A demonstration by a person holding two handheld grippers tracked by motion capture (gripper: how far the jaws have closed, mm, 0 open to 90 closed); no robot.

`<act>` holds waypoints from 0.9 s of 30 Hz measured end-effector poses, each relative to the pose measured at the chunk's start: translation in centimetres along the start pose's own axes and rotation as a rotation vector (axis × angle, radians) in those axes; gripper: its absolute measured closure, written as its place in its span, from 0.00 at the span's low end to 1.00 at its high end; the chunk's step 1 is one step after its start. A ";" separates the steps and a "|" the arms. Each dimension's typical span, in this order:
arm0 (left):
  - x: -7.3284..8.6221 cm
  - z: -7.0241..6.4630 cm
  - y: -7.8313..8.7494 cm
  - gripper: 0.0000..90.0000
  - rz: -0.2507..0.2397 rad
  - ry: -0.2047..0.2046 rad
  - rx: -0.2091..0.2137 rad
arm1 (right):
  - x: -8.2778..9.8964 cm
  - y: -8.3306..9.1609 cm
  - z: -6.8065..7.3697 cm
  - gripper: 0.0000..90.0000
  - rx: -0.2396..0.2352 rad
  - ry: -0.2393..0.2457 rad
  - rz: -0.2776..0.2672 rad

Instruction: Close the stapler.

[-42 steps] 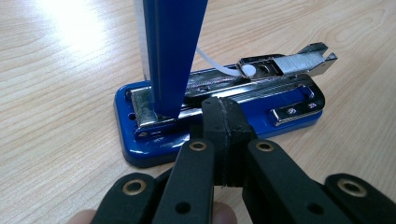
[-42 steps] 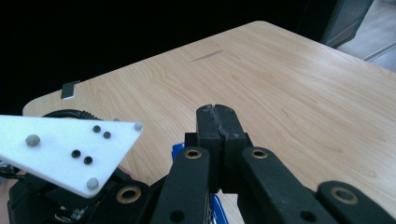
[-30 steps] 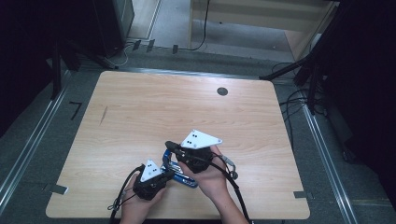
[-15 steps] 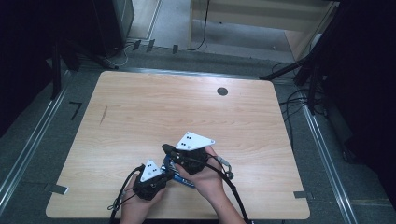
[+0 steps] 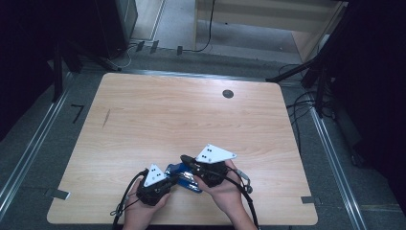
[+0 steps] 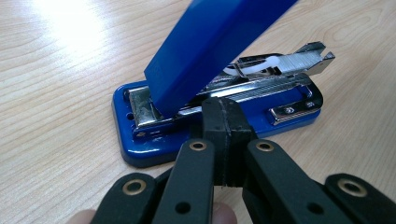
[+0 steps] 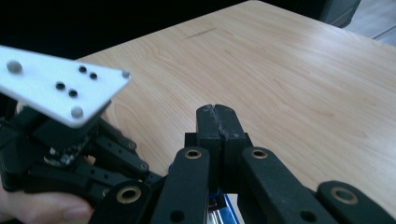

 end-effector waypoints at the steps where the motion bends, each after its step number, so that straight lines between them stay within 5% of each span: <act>1: 0.0 0.0 0.0 1.00 -0.002 0.002 0.000 | 0.4 0.1 0.0 1.00 -0.001 -0.004 0.002; 27: 0.2 -0.2 0.1 1.00 0.009 -0.013 0.018 | 7.0 1.5 -0.5 1.00 0.042 -0.095 0.038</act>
Point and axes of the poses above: each handheld gripper's, and its own axes: y roughly backward along the jaws, x roughly out of its underside, z roughly to its left, the point moved 10 cm from there along -y, roughly forward along the jaws, and after that the axes turned 15 degrees about y, right-handed, at the moved point
